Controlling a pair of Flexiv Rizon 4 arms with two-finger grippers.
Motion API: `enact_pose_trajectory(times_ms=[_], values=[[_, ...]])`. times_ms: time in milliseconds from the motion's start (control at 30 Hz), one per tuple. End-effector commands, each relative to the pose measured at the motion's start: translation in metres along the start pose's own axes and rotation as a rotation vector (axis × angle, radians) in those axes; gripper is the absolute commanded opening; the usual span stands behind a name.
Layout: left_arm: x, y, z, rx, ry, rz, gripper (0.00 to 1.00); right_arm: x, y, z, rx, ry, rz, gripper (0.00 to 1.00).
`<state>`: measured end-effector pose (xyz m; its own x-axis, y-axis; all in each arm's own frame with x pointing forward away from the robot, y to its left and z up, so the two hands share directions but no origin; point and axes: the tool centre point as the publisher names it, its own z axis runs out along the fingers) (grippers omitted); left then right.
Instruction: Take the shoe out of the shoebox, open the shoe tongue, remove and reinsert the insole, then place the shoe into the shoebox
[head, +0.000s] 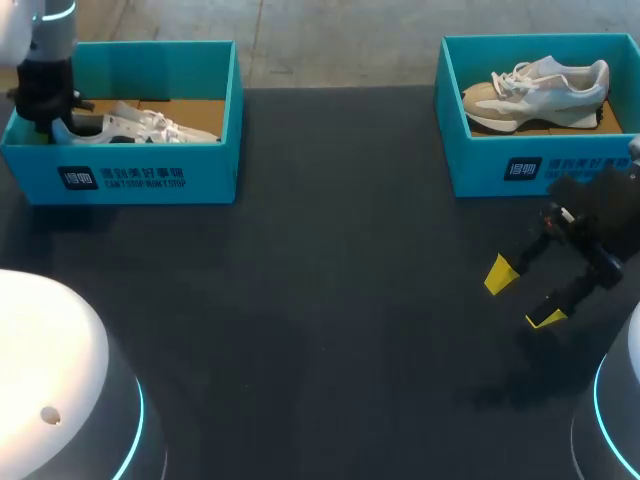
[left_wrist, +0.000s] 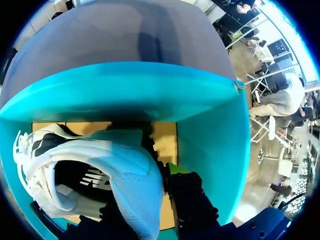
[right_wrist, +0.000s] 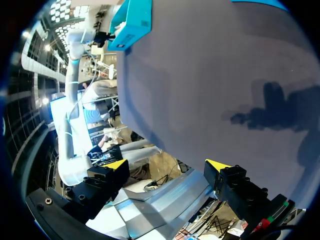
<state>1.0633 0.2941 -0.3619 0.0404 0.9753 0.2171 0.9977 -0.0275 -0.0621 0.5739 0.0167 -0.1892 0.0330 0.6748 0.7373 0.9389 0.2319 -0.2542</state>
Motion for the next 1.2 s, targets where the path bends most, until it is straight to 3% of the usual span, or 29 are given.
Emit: enact_pose_trajectory(times_ms=[33,133,200,700,933,1200], values=[[-0.001,0.001,0.001,0.004,0.0,-0.001,0.18,0.0,-0.001,0.001,-0.002,-0.001,0.001,1.0],[-0.001,0.001,0.001,0.006,-0.002,-0.004,0.4,0.0,-0.001,0.001,-0.002,-0.001,0.001,1.0],[0.0,0.001,0.001,0.007,-0.004,-0.006,0.44,0.0,-0.001,0.001,-0.002,-0.001,0.001,1.0],[0.002,0.003,-0.002,0.003,-0.025,-0.02,0.49,0.0,-0.001,0.001,-0.002,-0.001,0.001,1.0],[0.004,0.001,-0.005,-0.001,-0.037,-0.025,0.61,0.0,-0.001,0.001,-0.002,-0.001,0.001,1.0],[0.004,-0.003,-0.012,-0.002,-0.085,-0.035,0.97,0.0,-0.001,0.001,-0.002,-0.001,0.001,1.0]])
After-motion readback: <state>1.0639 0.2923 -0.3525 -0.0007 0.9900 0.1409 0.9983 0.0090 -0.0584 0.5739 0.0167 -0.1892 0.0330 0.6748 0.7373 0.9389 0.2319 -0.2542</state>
